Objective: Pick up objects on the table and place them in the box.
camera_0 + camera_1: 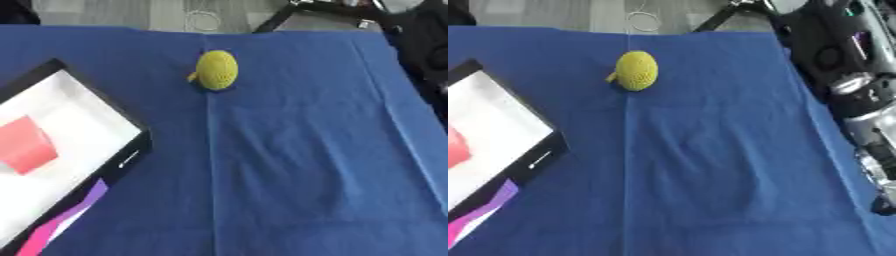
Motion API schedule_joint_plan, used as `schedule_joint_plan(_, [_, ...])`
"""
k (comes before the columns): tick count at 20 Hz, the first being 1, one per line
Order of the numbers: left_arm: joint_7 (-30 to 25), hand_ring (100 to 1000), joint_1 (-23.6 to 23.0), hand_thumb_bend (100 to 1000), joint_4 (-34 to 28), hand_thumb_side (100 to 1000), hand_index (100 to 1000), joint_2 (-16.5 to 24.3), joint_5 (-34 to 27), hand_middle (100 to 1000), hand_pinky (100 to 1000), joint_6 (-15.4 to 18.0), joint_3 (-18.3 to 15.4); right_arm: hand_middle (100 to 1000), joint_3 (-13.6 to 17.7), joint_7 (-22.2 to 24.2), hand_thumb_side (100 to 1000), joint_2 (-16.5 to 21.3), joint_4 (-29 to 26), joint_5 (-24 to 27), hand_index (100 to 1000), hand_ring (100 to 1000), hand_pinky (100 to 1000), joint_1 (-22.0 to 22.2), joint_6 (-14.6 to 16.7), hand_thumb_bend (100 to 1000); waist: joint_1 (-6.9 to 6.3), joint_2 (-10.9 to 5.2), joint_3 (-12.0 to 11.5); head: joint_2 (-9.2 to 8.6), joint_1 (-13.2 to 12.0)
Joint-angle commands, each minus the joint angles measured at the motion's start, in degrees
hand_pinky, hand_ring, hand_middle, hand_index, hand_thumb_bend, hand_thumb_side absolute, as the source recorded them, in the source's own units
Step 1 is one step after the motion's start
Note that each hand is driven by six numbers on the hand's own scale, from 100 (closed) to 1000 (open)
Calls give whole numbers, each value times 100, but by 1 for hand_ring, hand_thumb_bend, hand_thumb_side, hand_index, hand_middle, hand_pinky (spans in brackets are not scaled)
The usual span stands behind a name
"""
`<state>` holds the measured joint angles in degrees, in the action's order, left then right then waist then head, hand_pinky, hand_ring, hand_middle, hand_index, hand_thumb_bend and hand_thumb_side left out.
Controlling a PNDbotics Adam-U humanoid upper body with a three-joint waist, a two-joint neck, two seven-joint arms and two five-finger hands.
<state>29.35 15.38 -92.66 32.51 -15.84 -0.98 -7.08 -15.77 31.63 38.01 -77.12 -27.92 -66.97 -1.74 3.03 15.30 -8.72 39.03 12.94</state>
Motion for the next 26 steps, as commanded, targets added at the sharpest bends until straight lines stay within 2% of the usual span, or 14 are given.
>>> schedule_joint_plan(1, [29, 788, 24, 686, -129, 621, 874, 249, 14, 754, 811, 1, -87, 860, -59, 377, 465, 311, 4, 134, 938, 911, 913, -16, 121, 139, 54, -20, -5, -70, -21])
schedule_joint_plan(6, [8, 789, 38, 687, -106, 621, 875, 246, 6, 754, 811, -9, -73, 862, -190, 725, 508, 391, -2, 194, 939, 915, 915, 70, 254, 151, 50, -7, 15, -71, -10])
schedule_joint_plan(11, [-22, 789, 64, 688, -89, 621, 874, 232, 15, 753, 809, -14, -56, 852, -288, 865, 535, 351, 71, 151, 923, 924, 915, 165, 325, 162, 45, -2, 1, -75, 49])
schedule_joint_plan(21, [-35, 789, 70, 691, -60, 621, 874, 195, 4, 752, 807, -19, -53, 854, -356, 987, 517, 189, 350, 125, 924, 931, 922, 309, 485, 171, 43, 32, -44, -86, 79])
schedule_joint_plan(26, [-46, 789, 62, 693, -47, 621, 874, 187, -1, 751, 807, -21, -57, 847, -386, 1158, 503, 154, 443, 318, 936, 933, 928, 354, 561, 187, 49, 46, -53, -76, 82])
